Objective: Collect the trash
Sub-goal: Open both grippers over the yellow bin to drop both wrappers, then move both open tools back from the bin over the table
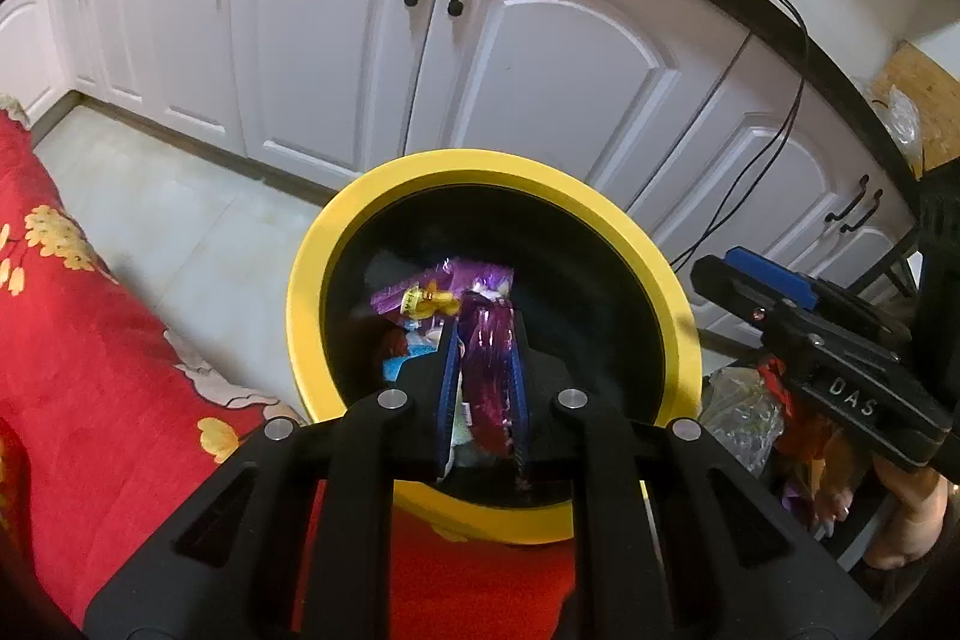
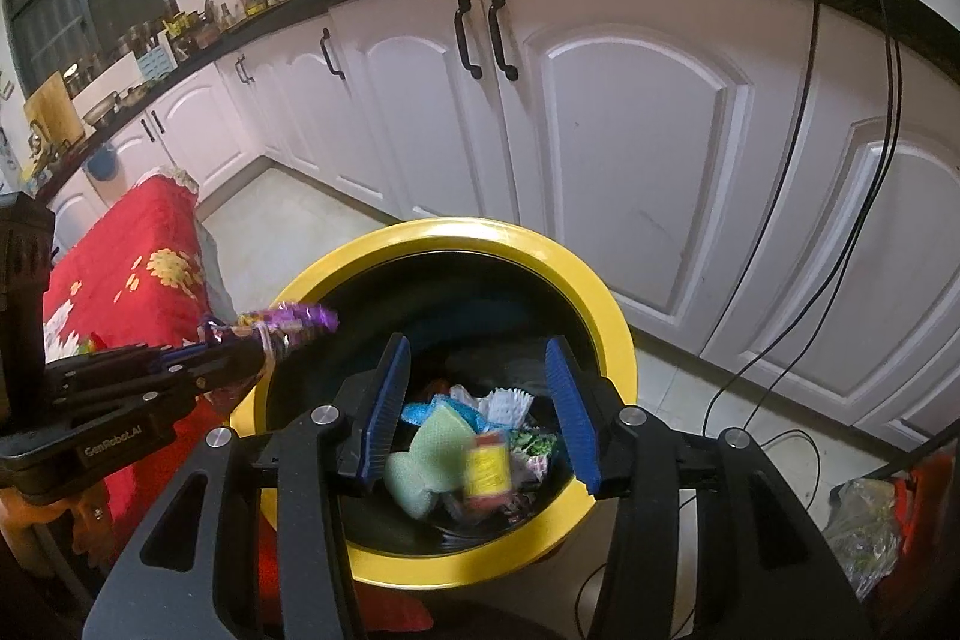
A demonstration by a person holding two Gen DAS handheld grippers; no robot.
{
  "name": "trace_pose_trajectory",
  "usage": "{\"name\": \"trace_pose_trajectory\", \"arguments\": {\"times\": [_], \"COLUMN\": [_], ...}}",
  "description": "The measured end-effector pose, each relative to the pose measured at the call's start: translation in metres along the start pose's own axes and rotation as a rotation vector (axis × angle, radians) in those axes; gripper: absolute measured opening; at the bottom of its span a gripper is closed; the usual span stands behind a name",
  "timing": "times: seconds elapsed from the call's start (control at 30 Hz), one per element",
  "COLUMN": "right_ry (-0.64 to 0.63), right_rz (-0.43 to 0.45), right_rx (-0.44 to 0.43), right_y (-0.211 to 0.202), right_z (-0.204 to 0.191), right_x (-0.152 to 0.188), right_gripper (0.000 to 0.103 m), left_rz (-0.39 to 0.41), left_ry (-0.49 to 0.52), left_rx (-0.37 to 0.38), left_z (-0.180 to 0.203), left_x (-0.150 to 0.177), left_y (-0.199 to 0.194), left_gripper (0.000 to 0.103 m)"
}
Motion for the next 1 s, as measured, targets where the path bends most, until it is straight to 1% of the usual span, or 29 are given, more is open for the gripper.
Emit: {"name": "trace_pose_trajectory", "arguments": {"times": [0.03, 0.07, 0.13, 0.17, 0.2, 0.23, 0.3, 0.33, 0.37, 0.43, 0.5, 0.57, 0.6, 0.63, 0.67, 0.73, 1.0], "right_ry": [0.001, 0.002, 0.006, 0.008, 0.008, 0.01, 0.012, 0.013, 0.014, 0.017, 0.018, 0.019, 0.02, 0.022, 0.025, 0.029, 0.03], "right_rz": [0.0, 0.0, 0.002, 0.002, 0.002, 0.002, 0.003, 0.005, 0.006, 0.008, 0.01, 0.012, 0.016, 0.017, 0.018, 0.025, 0.042], "right_rx": [0.0, 0.0, 0.001, 0.002, 0.004, 0.006, 0.006, 0.008, 0.008, 0.009, 0.008, 0.01, 0.012, 0.012, 0.011, 0.015, 0.024], "right_y": [0.0, 0.0, -0.001, -0.001, -0.001, -0.001, -0.002, -0.003, -0.003, -0.004, -0.006, -0.007, -0.008, -0.008, -0.009, -0.012, -0.023], "right_z": [0.001, 0.001, 0.002, 0.003, 0.004, 0.004, 0.005, 0.006, 0.006, 0.007, 0.007, 0.007, 0.007, 0.007, 0.007, 0.007, 0.002], "right_x": [0.0, 0.0, 0.0, 0.0, 0.0, 0.0, 0.0, 0.001, 0.001, 0.002, 0.003, 0.004, 0.004, 0.004, 0.005, 0.005, 0.008], "right_gripper": [0.046, 0.046, 0.046, 0.046, 0.046, 0.046, 0.048, 0.049, 0.05, 0.053, 0.055, 0.06, 0.063, 0.066, 0.067, 0.074, 0.087], "left_rz": [-0.001, -0.003, -0.005, -0.006, -0.007, -0.009, -0.008, -0.007, -0.007, -0.008, -0.008, -0.006, -0.007, -0.008, -0.007, -0.006, -0.015], "left_ry": [-0.002, -0.003, -0.004, -0.005, -0.006, -0.008, -0.011, -0.013, -0.013, -0.017, -0.02, -0.019, -0.02, -0.021, -0.024, -0.031, -0.053], "left_rx": [-0.002, -0.003, -0.009, -0.017, -0.022, -0.025, -0.03, -0.037, -0.04, -0.046, -0.05, -0.06, -0.068, -0.071, -0.075, -0.083, -0.136], "left_z": [-0.001, -0.002, -0.004, -0.004, -0.005, -0.006, -0.007, -0.008, -0.009, -0.011, -0.012, -0.012, -0.013, -0.014, -0.015, -0.017, -0.027], "left_x": [0.0, 0.001, 0.001, 0.001, 0.001, 0.001, 0.001, 0.001, 0.001, 0.001, 0.001, 0.001, 0.002, 0.002, 0.002, 0.003, 0.008], "left_y": [0.0, 0.0, -0.001, -0.001, -0.002, -0.002, -0.004, -0.005, -0.005, -0.007, -0.009, -0.012, -0.013, -0.014, -0.016, -0.018, -0.032], "left_gripper": [0.016, 0.019, 0.028, 0.031, 0.038, 0.043, 0.048, 0.054, 0.057, 0.068, 0.076, 0.083, 0.089, 0.092, 0.092, 0.092, 0.092]}}
Point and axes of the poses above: each gripper's, at about its wrist camera, not at the fingertips, and y roughly the way its jaws point, z to its right, x to its underside, the point moved 4 cm from there along y, roughly the way its jaws point, and after that the axes turned 8 degrees about y, right-handed, at the moved point
